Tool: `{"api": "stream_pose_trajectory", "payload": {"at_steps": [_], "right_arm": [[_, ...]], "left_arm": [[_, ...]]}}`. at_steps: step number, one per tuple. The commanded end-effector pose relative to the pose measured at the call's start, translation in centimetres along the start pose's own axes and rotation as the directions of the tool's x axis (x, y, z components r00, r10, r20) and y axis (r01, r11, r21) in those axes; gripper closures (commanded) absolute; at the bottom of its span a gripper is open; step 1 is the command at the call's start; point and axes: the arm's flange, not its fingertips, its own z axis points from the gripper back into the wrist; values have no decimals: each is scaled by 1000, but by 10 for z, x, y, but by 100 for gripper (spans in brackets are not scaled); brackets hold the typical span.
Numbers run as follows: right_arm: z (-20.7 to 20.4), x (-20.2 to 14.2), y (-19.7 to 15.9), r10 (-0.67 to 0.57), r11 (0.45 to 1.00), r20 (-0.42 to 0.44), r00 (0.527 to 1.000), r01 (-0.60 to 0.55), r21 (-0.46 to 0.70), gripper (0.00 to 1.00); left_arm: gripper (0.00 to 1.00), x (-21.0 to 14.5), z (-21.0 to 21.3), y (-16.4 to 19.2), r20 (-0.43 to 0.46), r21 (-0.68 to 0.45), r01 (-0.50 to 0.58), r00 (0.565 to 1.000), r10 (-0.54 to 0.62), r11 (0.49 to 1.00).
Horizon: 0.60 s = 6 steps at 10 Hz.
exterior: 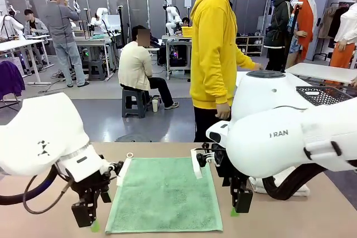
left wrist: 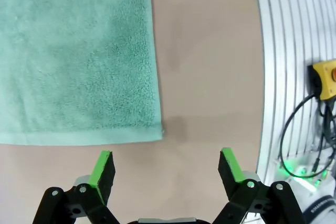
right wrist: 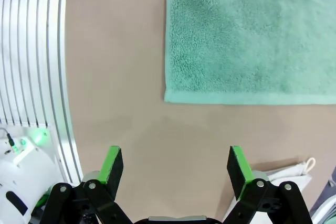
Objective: Fold the towels and place them in the basket.
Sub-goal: When a person lays out a Towel with hook on the table, fold it in half twice.
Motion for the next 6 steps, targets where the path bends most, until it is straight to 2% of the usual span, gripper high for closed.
{"api": "stream_pose_trajectory", "payload": {"at_steps": [1,6], "right_arm": [[-27,10,-3,-38,999,-8,999,38,-5,0],[-74,11,-24,-47,998,12,999,47,31,0]], "left_arm": [[0,-11,-24,-17,-21,14,-48,999,48,999],[0,-11,-59,-2,-39,-3,-75,996,75,997]]}}
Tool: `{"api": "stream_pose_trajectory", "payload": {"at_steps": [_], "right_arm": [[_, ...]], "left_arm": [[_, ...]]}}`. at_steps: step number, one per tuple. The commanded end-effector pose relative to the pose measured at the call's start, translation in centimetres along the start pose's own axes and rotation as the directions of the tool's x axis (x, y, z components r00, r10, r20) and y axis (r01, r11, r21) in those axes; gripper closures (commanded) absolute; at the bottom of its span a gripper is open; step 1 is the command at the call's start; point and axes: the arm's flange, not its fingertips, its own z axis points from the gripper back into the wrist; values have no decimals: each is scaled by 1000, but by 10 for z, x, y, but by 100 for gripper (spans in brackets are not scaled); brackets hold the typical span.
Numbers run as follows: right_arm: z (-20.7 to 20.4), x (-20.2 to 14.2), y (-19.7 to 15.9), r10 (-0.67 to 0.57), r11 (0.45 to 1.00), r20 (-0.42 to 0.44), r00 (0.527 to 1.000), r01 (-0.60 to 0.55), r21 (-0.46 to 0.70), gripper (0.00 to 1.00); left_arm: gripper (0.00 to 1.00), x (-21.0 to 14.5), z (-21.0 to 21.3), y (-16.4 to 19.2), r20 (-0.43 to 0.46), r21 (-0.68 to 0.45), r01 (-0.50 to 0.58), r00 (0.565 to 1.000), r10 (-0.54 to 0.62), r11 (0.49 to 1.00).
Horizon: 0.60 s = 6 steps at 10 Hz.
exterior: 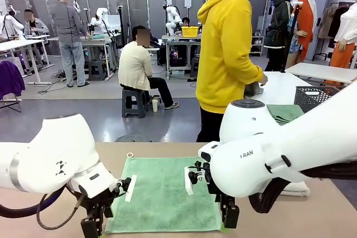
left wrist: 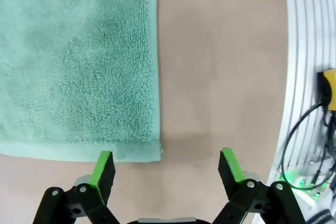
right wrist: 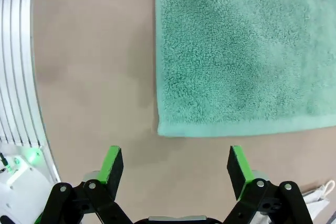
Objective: Fold the towels and place them in the basket.
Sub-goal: When a person lays out a Towel with hook on the table, fold it in half twice.
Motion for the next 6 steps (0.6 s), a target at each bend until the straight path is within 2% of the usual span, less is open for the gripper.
{"api": "stream_pose_trajectory", "payload": {"at_steps": [1,6], "right_arm": [[-11,3,-10,-15,1000,21,1000,15,4,0],[-28,2,-17,-18,1000,36,999,17,25,0]], "left_arm": [[0,-5,-12,-9,1,23,-15,1000,15,1000],[0,0,-17,-9,-11,2,-12,1000,12,1000]]}}
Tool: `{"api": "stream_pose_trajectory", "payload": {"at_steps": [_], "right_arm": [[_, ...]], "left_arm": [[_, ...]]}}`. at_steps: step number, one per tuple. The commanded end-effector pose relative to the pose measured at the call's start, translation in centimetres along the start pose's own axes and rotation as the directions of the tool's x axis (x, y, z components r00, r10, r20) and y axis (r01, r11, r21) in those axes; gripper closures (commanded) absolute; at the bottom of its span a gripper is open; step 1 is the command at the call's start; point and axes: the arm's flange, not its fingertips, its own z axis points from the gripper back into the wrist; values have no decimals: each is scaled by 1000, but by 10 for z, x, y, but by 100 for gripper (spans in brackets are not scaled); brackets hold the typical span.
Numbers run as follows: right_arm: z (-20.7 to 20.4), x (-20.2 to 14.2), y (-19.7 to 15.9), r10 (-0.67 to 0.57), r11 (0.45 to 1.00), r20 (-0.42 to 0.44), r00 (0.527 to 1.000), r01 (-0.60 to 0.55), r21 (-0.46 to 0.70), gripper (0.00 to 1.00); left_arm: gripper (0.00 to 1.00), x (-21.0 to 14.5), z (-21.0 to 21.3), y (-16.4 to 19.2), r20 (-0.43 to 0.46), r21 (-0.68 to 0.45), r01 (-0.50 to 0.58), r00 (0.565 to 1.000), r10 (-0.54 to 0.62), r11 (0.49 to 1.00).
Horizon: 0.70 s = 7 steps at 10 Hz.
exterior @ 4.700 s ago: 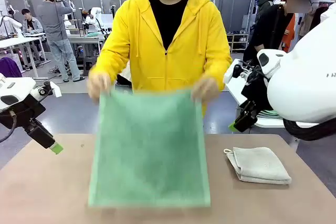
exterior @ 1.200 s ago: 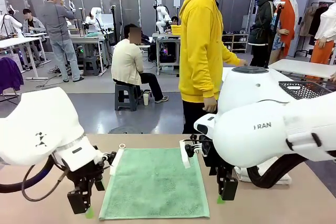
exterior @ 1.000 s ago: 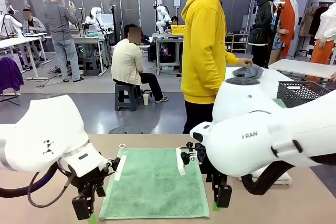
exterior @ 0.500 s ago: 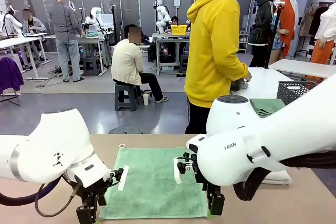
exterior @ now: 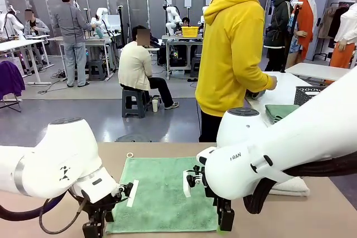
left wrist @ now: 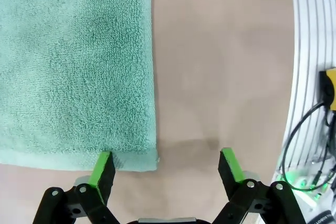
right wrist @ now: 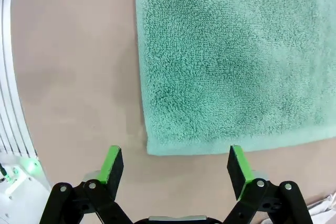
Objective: Fold the towels and place them in the basket.
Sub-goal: When a person lays out a Towel with hook on the table, fold it in half twice.
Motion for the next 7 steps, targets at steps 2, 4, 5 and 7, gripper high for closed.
{"api": "stream_pose_trajectory", "payload": {"at_steps": [2,4,5,7], "right_arm": [[-9,-2,-6,-1,1000,22,1000,0,29,0],[-14,-2,-4,-4,998,5,1000,4,59,0],[-16,-2,-3,-2,998,-2,1000,2,61,0],[-21,-2,-6,-7,998,-4,1000,7,68,0]], "left_arm": [[0,-2,-6,-7,5,14,-22,1000,22,1000],[0,0,-5,-6,8,20,-21,1000,21,1000],[0,0,-5,-6,7,21,-22,1000,22,1000],[0,3,-4,-6,3,27,-15,1000,15,1000]]}}
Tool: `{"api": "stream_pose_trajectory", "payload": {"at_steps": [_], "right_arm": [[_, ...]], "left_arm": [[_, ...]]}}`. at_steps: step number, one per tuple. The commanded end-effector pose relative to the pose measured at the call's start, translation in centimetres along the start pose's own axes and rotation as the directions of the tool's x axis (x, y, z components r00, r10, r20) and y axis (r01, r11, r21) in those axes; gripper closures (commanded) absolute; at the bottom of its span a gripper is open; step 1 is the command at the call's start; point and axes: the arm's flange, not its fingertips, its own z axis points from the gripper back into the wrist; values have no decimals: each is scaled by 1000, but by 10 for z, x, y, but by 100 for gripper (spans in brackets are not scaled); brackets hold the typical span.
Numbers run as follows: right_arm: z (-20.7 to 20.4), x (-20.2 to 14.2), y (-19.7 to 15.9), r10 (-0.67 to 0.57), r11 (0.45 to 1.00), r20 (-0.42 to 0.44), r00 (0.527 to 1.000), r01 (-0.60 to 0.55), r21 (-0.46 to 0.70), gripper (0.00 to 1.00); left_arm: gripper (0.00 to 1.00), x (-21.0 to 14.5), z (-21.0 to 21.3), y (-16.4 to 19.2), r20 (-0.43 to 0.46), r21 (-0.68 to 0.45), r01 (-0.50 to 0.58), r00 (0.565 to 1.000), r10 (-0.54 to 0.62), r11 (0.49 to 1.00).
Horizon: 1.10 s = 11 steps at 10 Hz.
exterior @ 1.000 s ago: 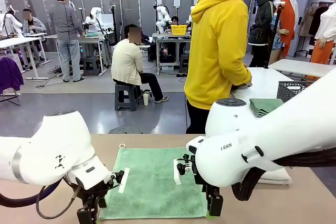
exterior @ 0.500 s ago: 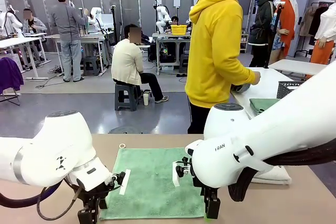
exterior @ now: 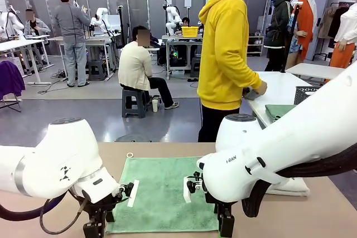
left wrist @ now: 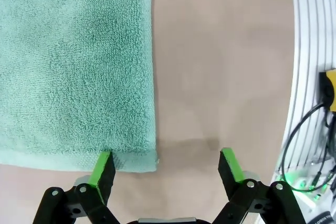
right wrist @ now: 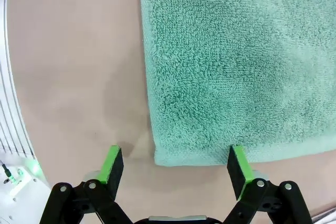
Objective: Fold the towels and place them in the basket.
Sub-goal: When a person lays out a Towel with hook on the table, fold it in half twice.
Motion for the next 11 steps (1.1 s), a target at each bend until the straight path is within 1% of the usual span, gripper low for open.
{"api": "stream_pose_trajectory", "payload": {"at_steps": [1,2,3,4,5,6,7,8,9,11], "right_arm": [[-3,2,-9,13,1000,18,1000,-13,23,0],[-4,3,-9,15,1000,15,1000,-15,17,12],[-3,3,-10,12,1000,12,1000,-12,15,47],[-3,3,-10,9,1000,8,1000,-9,16,72],[-2,3,-9,10,1000,8,1000,-10,12,100],[-2,4,-8,11,1000,2,1000,-11,17,100],[-2,4,-8,10,1000,1,1000,-10,21,100],[-1,3,-7,11,1000,5,1000,-11,19,98],[2,3,-7,12,1000,4,1000,-12,15,100],[7,2,-6,7,1000,0,1000,-7,9,100]], "left_arm": [[13,0,-5,-5,0,18,-12,1000,12,1000],[53,0,-6,-5,-5,14,-16,1000,17,1000],[73,0,-6,-6,-6,13,-17,1000,17,1000],[100,-1,-6,-6,-8,13,-17,1000,17,1000],[100,-2,-6,-6,-11,13,-17,1000,17,1000],[100,-4,-6,-7,-11,12,-17,1000,17,1000],[97,-4,-5,-7,-10,15,-20,1000,20,1000],[100,-5,-3,-7,-9,19,-23,1000,23,1000],[100,-5,-1,-7,-8,24,-23,1000,23,999],[100,-5,2,-6,-7,30,-26,1000,26,999]]}}
